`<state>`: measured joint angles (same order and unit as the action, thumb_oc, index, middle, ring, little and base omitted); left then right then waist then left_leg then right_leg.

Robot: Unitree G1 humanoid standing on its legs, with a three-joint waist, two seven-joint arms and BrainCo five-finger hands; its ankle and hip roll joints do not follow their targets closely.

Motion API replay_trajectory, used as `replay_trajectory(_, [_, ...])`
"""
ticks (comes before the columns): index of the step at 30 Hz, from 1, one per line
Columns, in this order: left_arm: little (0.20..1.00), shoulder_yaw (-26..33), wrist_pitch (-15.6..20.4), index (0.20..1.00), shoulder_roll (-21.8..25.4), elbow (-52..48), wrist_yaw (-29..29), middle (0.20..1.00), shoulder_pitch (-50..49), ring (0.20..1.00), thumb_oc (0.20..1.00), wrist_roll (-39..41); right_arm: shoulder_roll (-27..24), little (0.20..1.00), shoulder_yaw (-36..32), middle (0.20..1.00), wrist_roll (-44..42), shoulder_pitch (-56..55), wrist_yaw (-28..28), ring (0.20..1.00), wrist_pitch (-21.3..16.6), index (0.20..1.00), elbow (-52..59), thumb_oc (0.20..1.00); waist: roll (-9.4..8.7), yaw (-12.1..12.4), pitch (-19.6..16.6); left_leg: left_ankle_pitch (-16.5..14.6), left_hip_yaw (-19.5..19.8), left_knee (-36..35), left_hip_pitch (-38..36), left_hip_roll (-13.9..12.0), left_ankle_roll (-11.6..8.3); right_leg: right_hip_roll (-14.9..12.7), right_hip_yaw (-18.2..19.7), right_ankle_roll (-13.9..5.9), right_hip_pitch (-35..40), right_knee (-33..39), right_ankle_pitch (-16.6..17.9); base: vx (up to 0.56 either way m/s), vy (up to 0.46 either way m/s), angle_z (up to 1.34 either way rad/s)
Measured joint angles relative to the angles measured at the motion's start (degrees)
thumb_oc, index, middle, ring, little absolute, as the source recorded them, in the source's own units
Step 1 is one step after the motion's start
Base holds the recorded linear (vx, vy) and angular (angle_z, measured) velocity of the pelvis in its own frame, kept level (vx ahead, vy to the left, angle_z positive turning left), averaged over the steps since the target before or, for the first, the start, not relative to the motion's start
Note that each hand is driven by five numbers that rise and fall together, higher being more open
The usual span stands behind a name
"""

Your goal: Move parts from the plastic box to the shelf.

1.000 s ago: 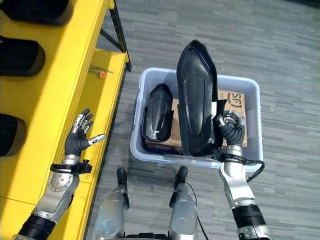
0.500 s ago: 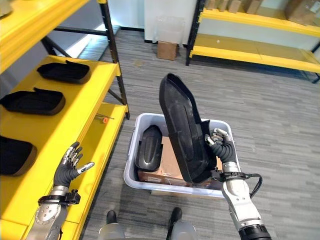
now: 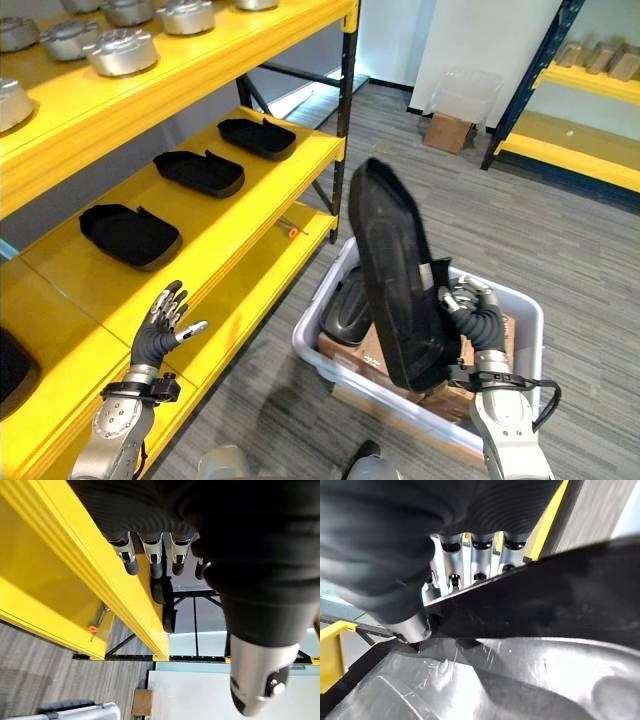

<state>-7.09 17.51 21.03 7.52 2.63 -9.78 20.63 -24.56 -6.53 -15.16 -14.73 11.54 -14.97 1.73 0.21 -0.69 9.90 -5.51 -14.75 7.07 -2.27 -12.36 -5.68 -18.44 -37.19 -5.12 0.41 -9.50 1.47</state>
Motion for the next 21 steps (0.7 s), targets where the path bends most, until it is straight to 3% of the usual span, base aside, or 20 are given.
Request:
replay_trajectory(1, [1.000,-0.09,0.00,1.000,0.47,-1.10,-0.18,1.000,0.08,1.000,1.000,0.00,0.20,0.200,0.30,0.200,-0.18,-0.47,0.00,0.200,0.09,0.200,-0.02,0.200,-1.01,0.27,-0.45,0.65,0.49,-1.13,-0.20,2.51,-0.04,-1.88,0.02,-0.79,0.15,0.11,1.05,-0.01,0.244,0.73])
replay_trajectory(4, [1.000,0.41,0.06,1.000,3.39,-2.22,-0.24,1.000,-0.33,1.000,1.000,-0.03,1.47,0.200,2.51,0.200,-0.33,-0.35,-0.40,0.200,0.26,0.200,-0.07,0.200,-2.76,1.18,-1.46,1.13,3.83,-0.67,1.87,6.12,1.39,-4.77,0.45,-0.14,1.27,0.80,3.07,0.02,0.243,0.70])
replay_trajectory(5, [1.000,0.66,0.07,1.000,4.48,-2.25,-0.22,1.000,0.13,1.000,1.000,-0.04,2.04,0.200,2.91,0.200,-0.29,-0.38,-0.54,0.200,0.32,0.200,-0.10,0.200,-3.33,1.55,-1.79,1.47,5.73,-0.66,2.77,7.11,1.93,-5.58,0.08,-0.90,1.90,0.87,4.20,0.04,0.226,1.00])
replay_trajectory(11, [1.000,4.91,0.15,1.000,6.29,-3.92,0.12,1.000,-3.90,1.000,1.000,-1.76,2.34,0.200,4.44,0.200,-0.26,3.68,-1.22,0.200,0.51,0.200,-0.78,0.200,-5.48,5.07,-2.47,2.77,8.80,-1.83,3.16,10.94,3.74,-8.89,0.17,-2.72,3.36,1.06,7.49,0.03,0.191,0.43])
replay_trajectory(16, [1.000,5.48,0.29,1.000,7.34,-3.79,0.20,1.000,-4.05,1.000,1.000,-4.50,4.98,0.200,4.85,0.200,-0.27,3.54,-1.28,0.200,1.00,0.200,-2.38,0.200,-7.71,6.09,-2.61,0.77,10.01,-0.12,4.67,13.42,5.88,-11.27,0.91,-3.70,4.87,-0.03,10.41,0.04,0.199,0.36])
replay_trajectory(17, [1.000,5.17,0.45,1.000,7.38,-3.94,0.28,1.000,-2.76,1.000,1.000,-4.64,6.39,0.200,5.16,0.200,-0.39,3.13,-1.18,0.200,1.80,0.200,-3.98,0.200,-7.16,4.48,-2.67,1.83,11.17,-1.06,4.81,13.27,7.08,-11.94,6.60,-3.24,3.11,-2.70,13.68,-0.02,0.157,0.55])
replay_trajectory(18, [1.000,5.55,0.51,1.000,7.77,-3.95,0.38,1.000,-2.51,1.000,1.000,-4.64,6.51,0.200,5.92,0.200,-0.37,3.39,-1.44,0.200,2.07,0.200,-3.93,0.200,-7.16,5.18,-2.73,3.84,11.39,-3.13,4.40,13.60,8.64,-11.23,10.07,-3.64,1.57,-3.50,14.10,-0.03,0.214,0.55])
replay_trajectory(19, [1.000,5.47,0.54,1.000,7.57,-3.85,0.45,1.000,-1.74,1.000,1.000,-4.64,6.31,0.200,5.89,0.200,-0.39,3.19,-1.61,0.200,2.06,0.200,-3.81,0.200,-7.47,4.59,-2.87,4.92,12.33,-4.28,4.44,14.72,9.10,-11.08,12.14,-2.71,0.99,-4.69,14.78,0.08,0.251,0.40])
replay_trajectory(20, [1.000,4.65,0.55,1.000,6.87,-2.60,0.47,1.000,0.40,1.000,1.000,-4.70,5.41,0.200,5.81,0.200,-0.51,3.25,-1.59,0.200,2.06,0.200,-3.66,0.200,-7.00,3.24,-2.13,6.26,14.15,-4.19,5.23,15.64,9.84,-10.95,20.21,-0.91,-0.55,-8.30,16.86,0.04,0.148,1.29])
replay_trajectory(21, [1.000,2.68,0.44,1.000,5.79,-1.40,0.40,1.000,2.96,1.000,1.000,-5.41,5.11,0.200,5.35,0.200,-1.28,2.90,-1.82,0.200,2.08,0.200,-4.03,0.200,-5.00,0.15,-1.08,6.76,18.45,-4.69,4.97,15.62,11.10,-6.25,33.21,-2.73,-4.09,-14.86,14.46,0.06,0.142,1.33])
